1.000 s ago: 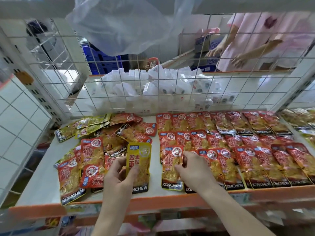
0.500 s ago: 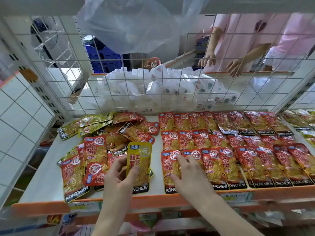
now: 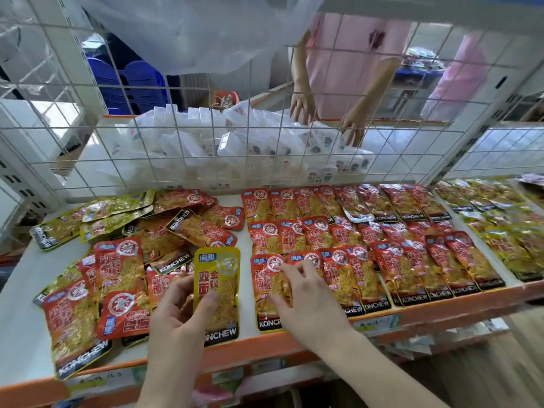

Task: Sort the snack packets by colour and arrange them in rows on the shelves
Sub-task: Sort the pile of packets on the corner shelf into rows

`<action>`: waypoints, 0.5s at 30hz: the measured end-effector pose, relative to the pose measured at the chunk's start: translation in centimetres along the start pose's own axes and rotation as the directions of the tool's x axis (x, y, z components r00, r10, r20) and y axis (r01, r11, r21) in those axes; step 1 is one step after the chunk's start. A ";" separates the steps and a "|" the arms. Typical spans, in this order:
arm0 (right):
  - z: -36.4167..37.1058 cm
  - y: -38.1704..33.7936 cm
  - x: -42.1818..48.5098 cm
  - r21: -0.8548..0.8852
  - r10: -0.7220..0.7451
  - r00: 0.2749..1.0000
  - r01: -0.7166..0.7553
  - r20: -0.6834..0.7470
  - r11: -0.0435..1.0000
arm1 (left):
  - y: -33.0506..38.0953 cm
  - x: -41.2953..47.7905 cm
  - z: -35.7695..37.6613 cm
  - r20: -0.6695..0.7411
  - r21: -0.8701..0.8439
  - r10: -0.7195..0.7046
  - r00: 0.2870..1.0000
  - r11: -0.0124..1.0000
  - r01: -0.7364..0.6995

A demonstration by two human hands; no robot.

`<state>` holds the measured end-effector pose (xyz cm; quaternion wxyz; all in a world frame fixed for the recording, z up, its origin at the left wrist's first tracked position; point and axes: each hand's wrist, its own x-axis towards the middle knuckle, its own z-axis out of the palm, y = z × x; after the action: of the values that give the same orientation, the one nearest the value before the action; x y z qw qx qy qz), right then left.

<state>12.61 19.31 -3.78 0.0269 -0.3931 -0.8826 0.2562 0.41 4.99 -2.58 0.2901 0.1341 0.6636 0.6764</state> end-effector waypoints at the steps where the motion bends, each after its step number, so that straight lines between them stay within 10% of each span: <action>1: -0.2 0.2 -0.2 0.022 -0.007 1.000 0.007 -0.010 1.000 | -0.2 0.2 0.2 0.011 -0.003 -0.006 1.000 1.000 0.006; 15: -8.6 12.3 -5.7 0.174 -0.076 0.986 0.101 -0.147 0.980 | -1.7 -4.0 13.2 0.111 0.141 0.027 0.993 0.989 -0.042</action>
<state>27.00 25.87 -1.28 0.1354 -0.3663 -0.8683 0.3058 11.47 13.44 -2.35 0.3036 0.2026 0.6913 0.6236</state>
